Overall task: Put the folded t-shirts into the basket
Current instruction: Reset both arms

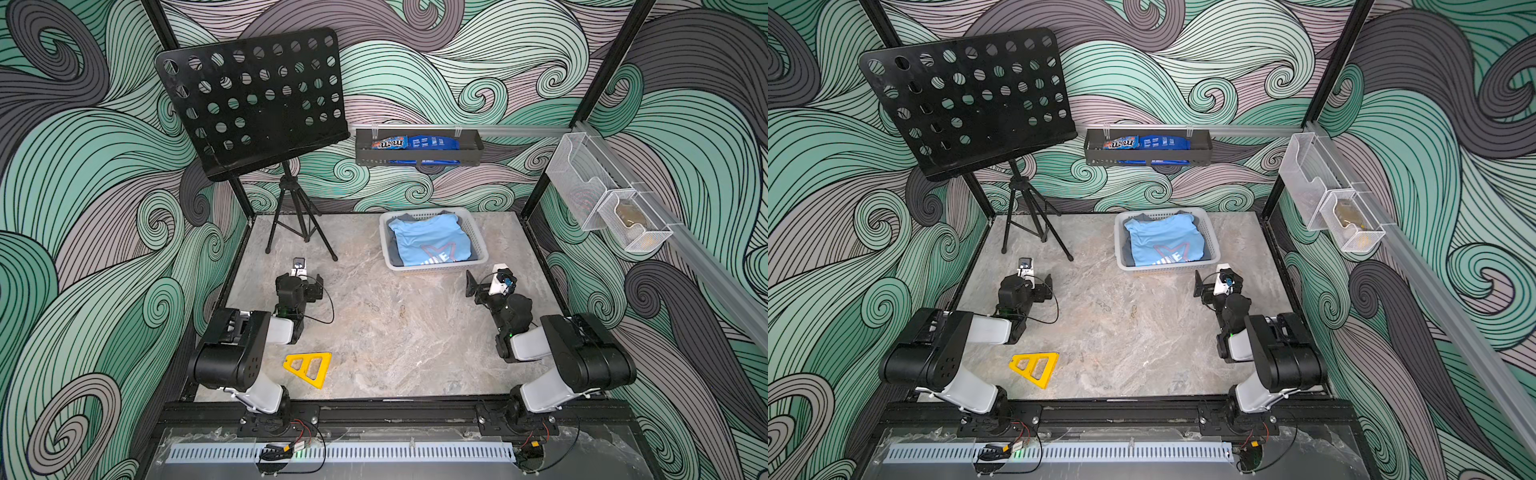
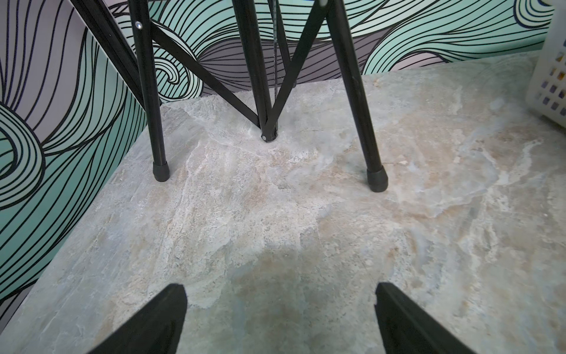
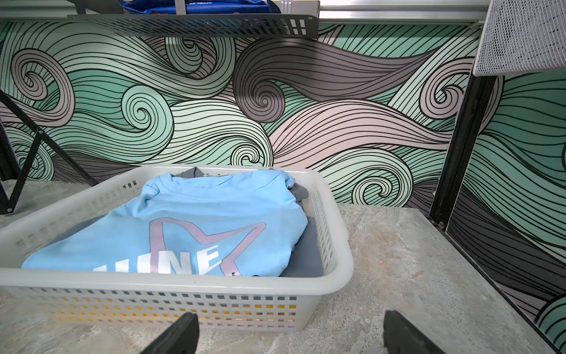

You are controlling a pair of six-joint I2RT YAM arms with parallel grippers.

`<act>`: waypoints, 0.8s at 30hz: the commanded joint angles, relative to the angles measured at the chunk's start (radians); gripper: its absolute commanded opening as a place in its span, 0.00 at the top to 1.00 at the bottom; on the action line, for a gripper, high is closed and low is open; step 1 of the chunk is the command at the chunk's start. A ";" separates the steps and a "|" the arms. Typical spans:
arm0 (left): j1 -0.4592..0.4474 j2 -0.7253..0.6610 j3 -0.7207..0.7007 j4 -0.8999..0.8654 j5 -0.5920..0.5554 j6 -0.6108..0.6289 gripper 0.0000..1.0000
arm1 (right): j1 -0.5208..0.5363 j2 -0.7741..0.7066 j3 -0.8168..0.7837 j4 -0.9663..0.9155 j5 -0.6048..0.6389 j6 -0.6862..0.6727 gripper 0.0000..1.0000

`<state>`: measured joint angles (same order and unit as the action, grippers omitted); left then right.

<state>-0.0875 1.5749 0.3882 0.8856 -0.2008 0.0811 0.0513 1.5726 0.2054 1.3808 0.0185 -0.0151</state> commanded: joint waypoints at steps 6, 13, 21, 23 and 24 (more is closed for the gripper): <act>0.005 0.005 0.011 0.024 0.000 -0.010 0.01 | -0.034 0.007 -0.004 0.035 -0.116 0.022 0.01; 0.004 0.007 0.012 0.026 0.000 -0.008 0.01 | -0.027 0.007 0.000 0.027 -0.102 0.017 0.01; 0.005 0.008 0.012 0.025 0.000 -0.009 0.01 | -0.027 0.007 0.000 0.027 -0.102 0.017 0.01; 0.005 0.007 0.012 0.025 0.000 -0.009 0.01 | -0.026 0.007 0.001 0.027 -0.102 0.017 0.01; 0.005 0.007 0.011 0.025 0.000 -0.009 0.01 | -0.025 0.007 0.000 0.027 -0.102 0.017 0.01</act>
<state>-0.0875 1.5749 0.3882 0.8913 -0.2008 0.0807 0.0223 1.5726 0.2001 1.3952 -0.0803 -0.0040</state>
